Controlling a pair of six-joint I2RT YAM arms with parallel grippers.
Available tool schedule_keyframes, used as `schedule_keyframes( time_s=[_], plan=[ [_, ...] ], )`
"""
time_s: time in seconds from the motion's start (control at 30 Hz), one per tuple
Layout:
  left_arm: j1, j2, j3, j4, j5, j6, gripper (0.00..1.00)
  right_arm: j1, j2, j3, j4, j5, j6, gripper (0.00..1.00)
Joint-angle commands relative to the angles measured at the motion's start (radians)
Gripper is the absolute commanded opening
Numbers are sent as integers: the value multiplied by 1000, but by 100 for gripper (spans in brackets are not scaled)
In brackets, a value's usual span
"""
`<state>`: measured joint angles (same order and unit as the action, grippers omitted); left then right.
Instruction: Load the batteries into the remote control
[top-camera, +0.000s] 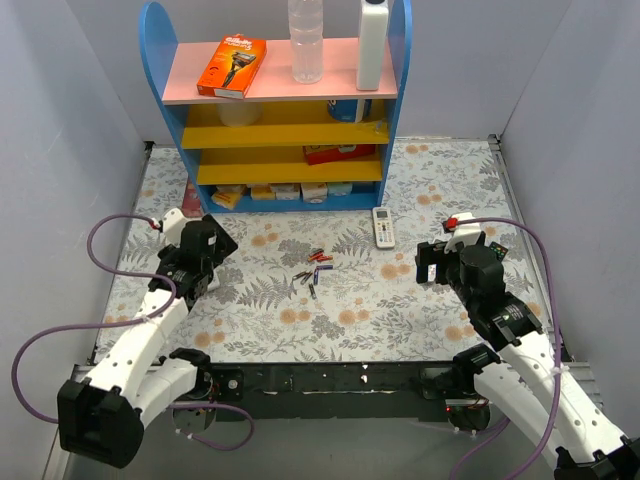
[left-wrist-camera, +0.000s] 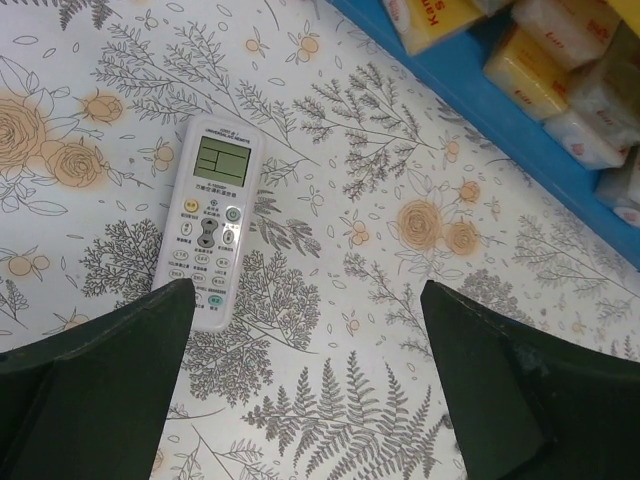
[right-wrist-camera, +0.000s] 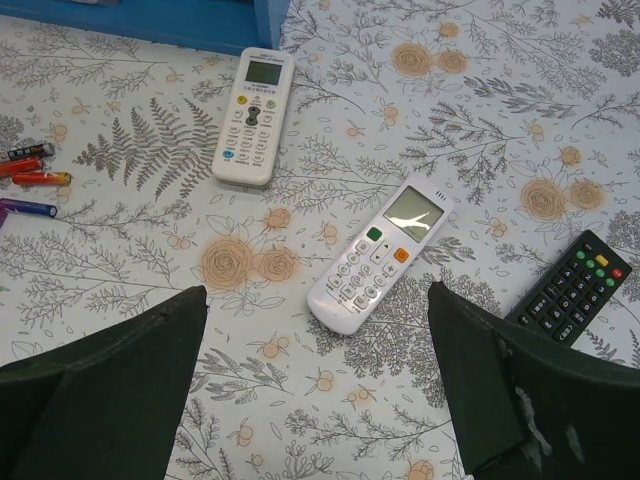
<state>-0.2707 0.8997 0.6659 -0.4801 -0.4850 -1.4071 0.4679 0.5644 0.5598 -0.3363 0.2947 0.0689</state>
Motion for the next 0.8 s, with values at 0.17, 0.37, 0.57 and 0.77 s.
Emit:
schedule_keyframes(
  time_s=[0.17, 0.37, 0.57, 0.77],
  plan=[
    [11, 177, 4, 115, -84, 66, 98, 3, 14, 12, 128, -6, -38, 98],
    [128, 269, 27, 153, 37, 100, 98, 3, 48, 23, 158, -60, -46, 98],
    [195, 422, 116, 101, 147, 178, 98, 3, 61, 9, 187, -126, -52, 98],
    [264, 568, 219, 41, 256, 264, 98, 3, 20, -67, 261, -155, 26, 98]
  ],
)
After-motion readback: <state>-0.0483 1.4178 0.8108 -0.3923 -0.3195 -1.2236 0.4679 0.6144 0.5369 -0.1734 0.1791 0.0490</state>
